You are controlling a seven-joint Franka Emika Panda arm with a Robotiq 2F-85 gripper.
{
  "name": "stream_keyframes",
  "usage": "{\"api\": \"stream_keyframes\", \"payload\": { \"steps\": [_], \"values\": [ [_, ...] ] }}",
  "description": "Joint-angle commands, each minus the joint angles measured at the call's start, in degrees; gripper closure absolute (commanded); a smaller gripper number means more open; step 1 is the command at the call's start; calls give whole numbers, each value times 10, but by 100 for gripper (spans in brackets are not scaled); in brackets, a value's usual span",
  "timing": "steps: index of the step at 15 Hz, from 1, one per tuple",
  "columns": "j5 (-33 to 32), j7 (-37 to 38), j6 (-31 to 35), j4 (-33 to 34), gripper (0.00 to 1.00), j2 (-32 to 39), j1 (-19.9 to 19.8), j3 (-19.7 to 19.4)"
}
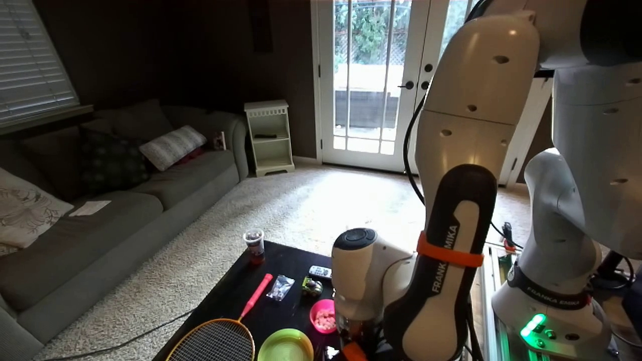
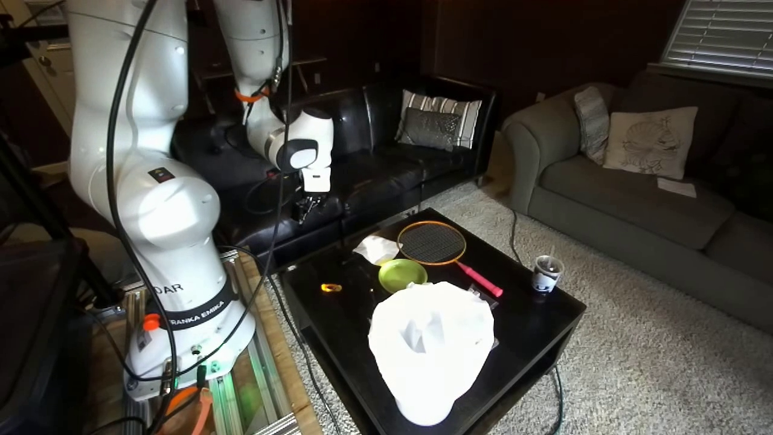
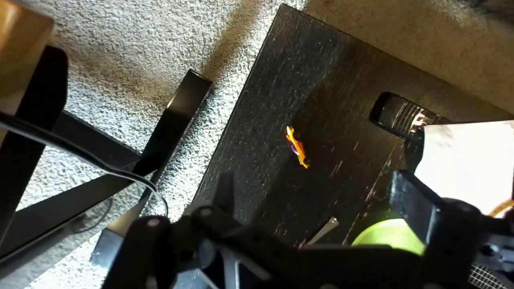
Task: Slightly shift the orange object to the right
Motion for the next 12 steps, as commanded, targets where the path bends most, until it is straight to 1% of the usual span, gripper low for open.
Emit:
{"api": "stream_keyframes", "payload": {
  "steps": [1, 2, 3, 5, 9, 10, 11, 12],
  "values": [
    [-4, 57, 73, 22, 0, 81, 40, -20],
    [-2, 57, 76, 32, 0, 97, 41, -16],
    [-6, 40, 55, 5, 0, 55, 23, -8],
    [-5, 40, 59, 9, 0, 71, 25, -8],
    [-5, 40, 59, 9, 0, 66, 22, -8],
    [0, 48, 78, 11, 0, 78, 26, -13],
    [18, 42, 99, 24, 0, 102, 0, 15],
    [23, 52, 114, 33, 0, 123, 2, 13]
  ]
}}
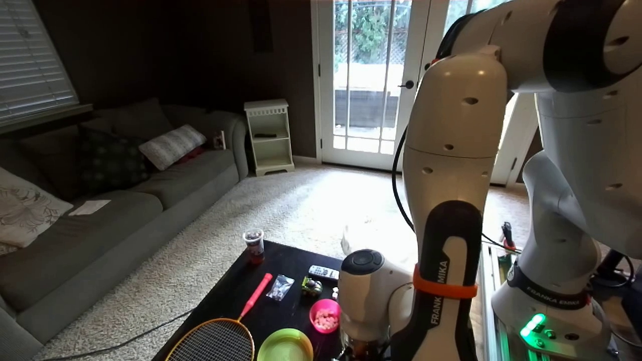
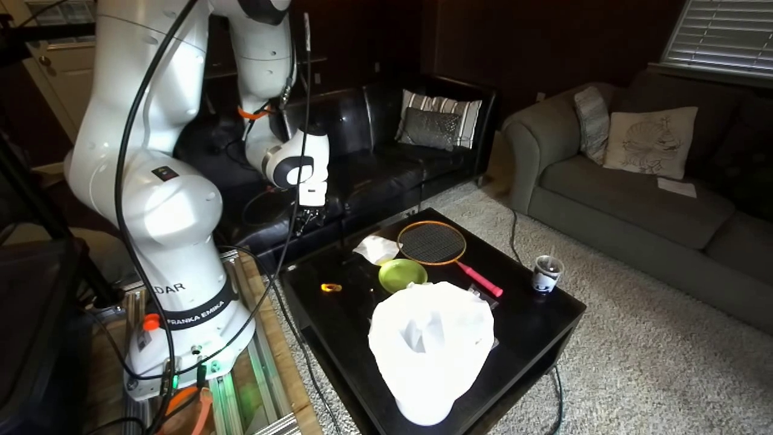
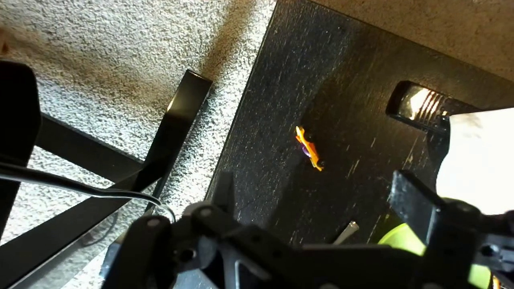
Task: Slightly shift the orange object to the right
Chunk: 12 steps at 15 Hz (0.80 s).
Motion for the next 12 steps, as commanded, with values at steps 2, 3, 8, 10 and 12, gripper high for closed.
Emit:
{"api": "stream_keyframes", "payload": {
  "steps": [2, 3, 8, 10, 12],
  "values": [
    [35, 24, 82, 47, 0, 97, -35, 41],
    [37, 28, 98, 62, 0, 120, -43, 53],
    [33, 69, 133, 163, 0, 255, -18, 41],
    [34, 82, 149, 198, 0, 299, -17, 43],
    [38, 96, 169, 229, 0, 336, -16, 40]
  ]
}}
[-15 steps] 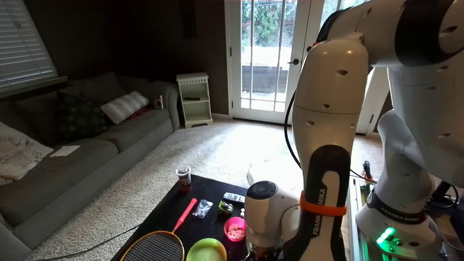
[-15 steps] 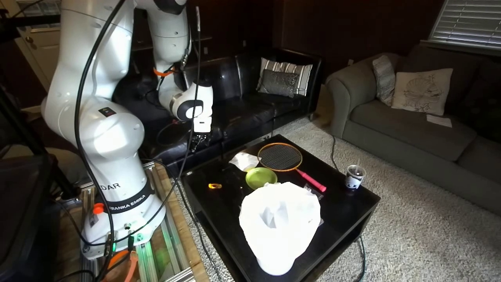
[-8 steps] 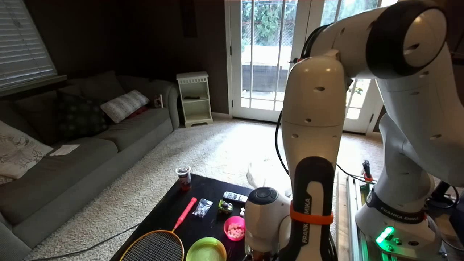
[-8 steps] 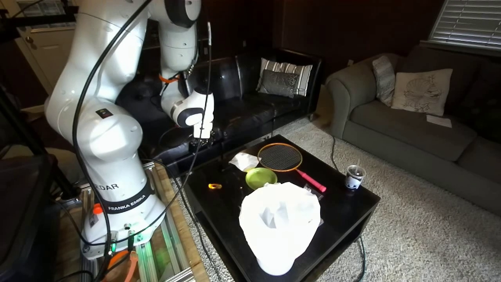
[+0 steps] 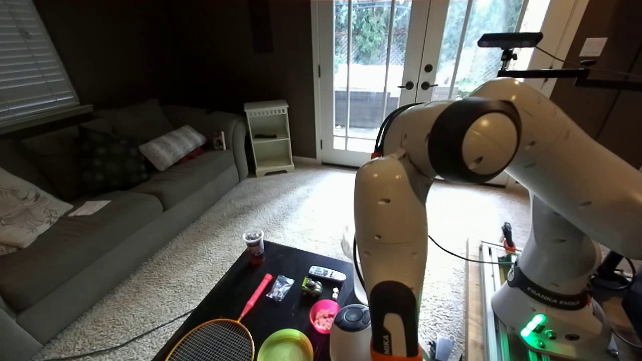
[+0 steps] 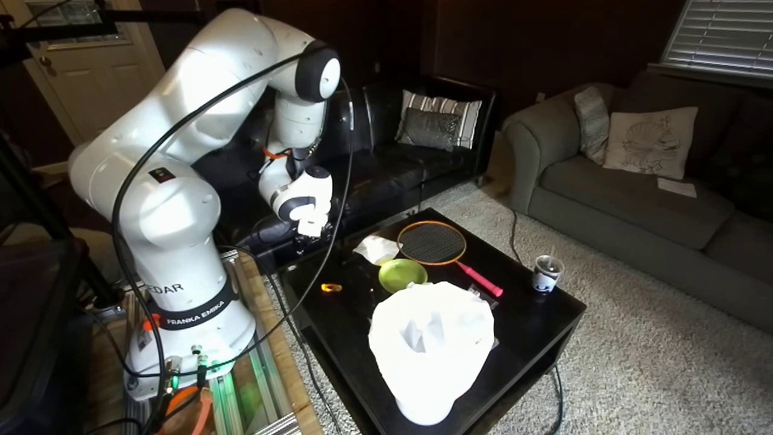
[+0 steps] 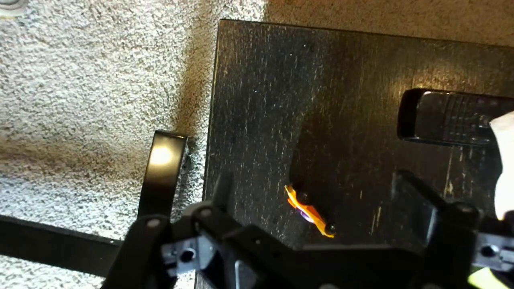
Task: Slightly shift the orange object to the right
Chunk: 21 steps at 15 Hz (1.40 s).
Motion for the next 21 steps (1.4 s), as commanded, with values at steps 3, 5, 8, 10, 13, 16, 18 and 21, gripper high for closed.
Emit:
{"api": "stream_keyframes", "payload": {
  "steps": [3, 5, 8, 10, 13, 16, 18, 21],
  "values": [
    [27, 45, 63, 95, 0, 115, 12, -6],
    [34, 58, 67, 117, 0, 144, 9, -6],
    [18, 43, 52, 102, 0, 135, 0, -7],
    [18, 42, 52, 117, 0, 150, -2, -5],
    [18, 41, 52, 123, 0, 153, -2, -4],
    [18, 42, 52, 124, 0, 153, -2, -4],
    [26, 54, 72, 130, 0, 167, -17, 7],
    [37, 76, 100, 129, 0, 175, -23, 6]
  ]
}}
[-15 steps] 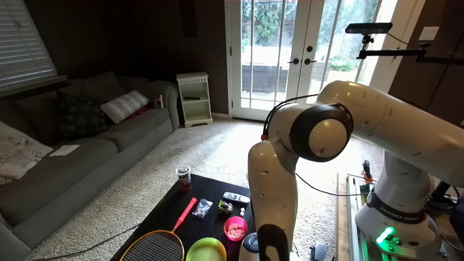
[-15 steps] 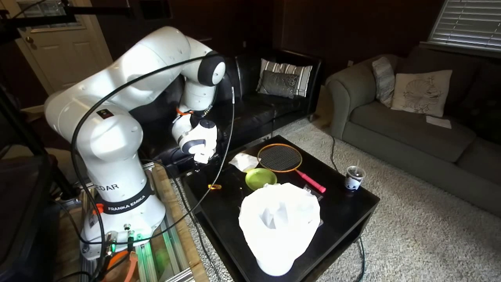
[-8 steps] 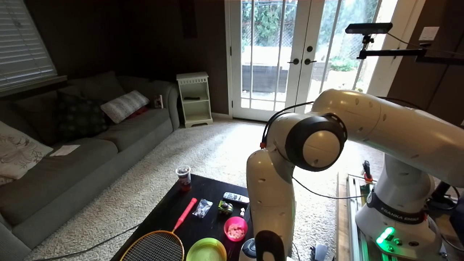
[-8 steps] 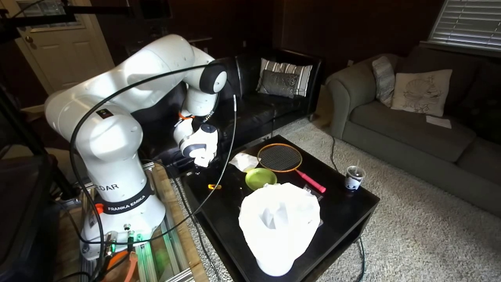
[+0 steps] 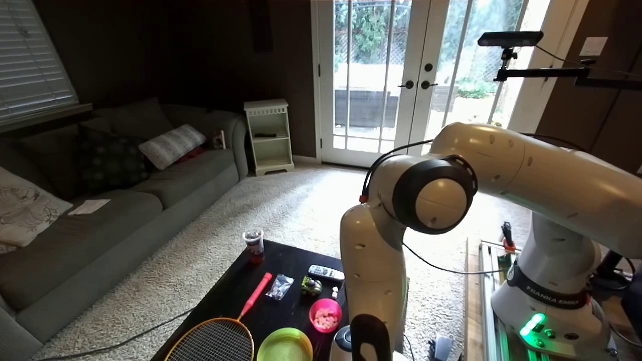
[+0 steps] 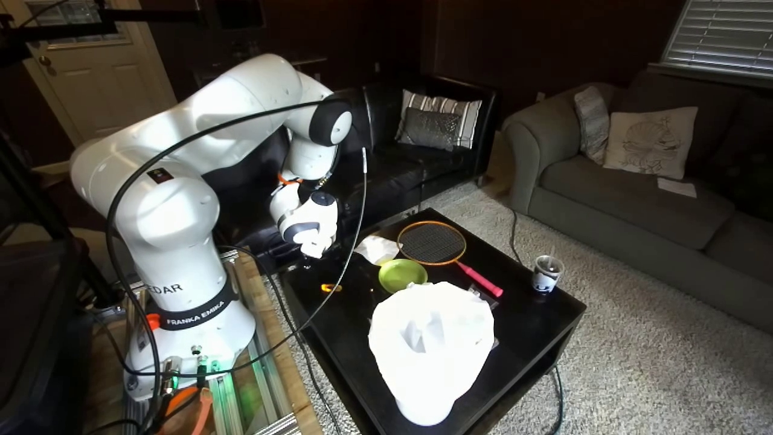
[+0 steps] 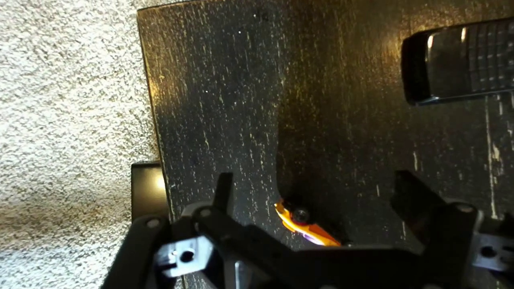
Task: Slightly shift the orange object to the right
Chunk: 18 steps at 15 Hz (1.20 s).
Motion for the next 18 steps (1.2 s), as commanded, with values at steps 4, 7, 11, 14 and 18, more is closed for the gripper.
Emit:
{"api": "stream_keyframes", "payload": {
  "steps": [4, 7, 11, 14, 18],
  "values": [
    [46, 46, 56, 19, 0, 42, -1, -4],
    [56, 69, 63, 25, 0, 59, -11, 5],
    [55, 105, 93, 30, 0, 76, -29, 19],
    [53, 129, 116, 38, 0, 94, -38, 26],
    [50, 150, 127, 56, 0, 119, -45, 29]
  ]
}}
